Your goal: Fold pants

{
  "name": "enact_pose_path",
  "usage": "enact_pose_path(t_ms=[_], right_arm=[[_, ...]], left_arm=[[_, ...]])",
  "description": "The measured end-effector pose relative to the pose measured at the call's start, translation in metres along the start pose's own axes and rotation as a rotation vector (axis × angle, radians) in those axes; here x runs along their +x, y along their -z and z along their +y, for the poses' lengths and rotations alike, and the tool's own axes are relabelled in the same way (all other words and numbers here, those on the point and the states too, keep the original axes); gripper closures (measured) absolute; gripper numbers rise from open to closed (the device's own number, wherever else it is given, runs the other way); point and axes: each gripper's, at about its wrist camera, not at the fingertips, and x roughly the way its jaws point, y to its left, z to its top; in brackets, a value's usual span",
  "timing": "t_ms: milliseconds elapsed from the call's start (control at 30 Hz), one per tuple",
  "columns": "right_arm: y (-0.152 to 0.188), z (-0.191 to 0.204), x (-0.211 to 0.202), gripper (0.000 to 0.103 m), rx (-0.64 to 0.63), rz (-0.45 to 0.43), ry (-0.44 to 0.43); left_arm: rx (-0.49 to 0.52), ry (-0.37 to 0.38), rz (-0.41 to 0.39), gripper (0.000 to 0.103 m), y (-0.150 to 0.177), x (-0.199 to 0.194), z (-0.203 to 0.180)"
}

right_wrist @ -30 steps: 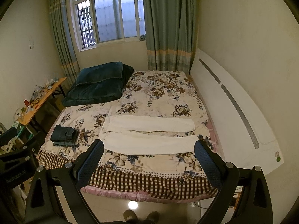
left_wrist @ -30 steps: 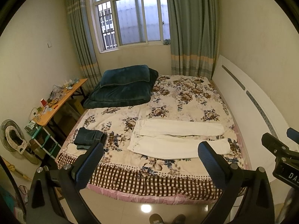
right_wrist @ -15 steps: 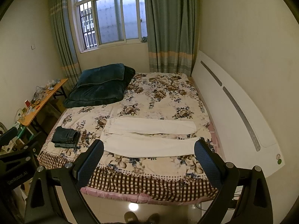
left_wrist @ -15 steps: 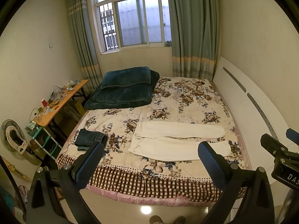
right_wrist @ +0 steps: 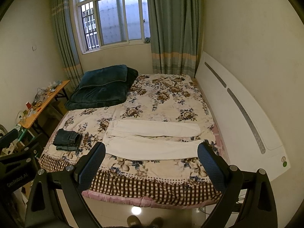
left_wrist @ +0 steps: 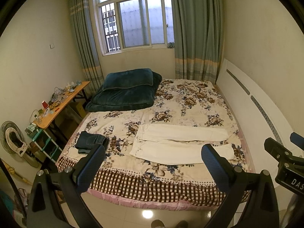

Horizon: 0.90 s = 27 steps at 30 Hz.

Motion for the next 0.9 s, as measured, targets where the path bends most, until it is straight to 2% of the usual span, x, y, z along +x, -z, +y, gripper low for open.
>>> enact_pose_path(t_ms=[400, 567, 700, 900], right_arm=[[0.001, 0.001, 0.000, 0.004, 0.002, -0.004, 0.001], [-0.002, -0.009, 0.004, 0.004, 0.011, 0.009, -0.011], [0.000, -0.022, 0.019, 0.004, 0.049, 0.012, -0.032], [0.006, -0.051, 0.080, 0.004, 0.104, 0.075, -0.043]], left_arm=[[-0.007, 0.000, -0.003, 0.000, -0.011, 0.007, -0.005], [-0.028, -0.018, 0.009, 0.000, -0.029, 0.025, -0.021], [-0.058, -0.049, 0.016, 0.000, -0.028, 0.044, -0.030], [-0.086, -0.108, 0.051, 0.000, -0.021, 0.101, -0.041]])
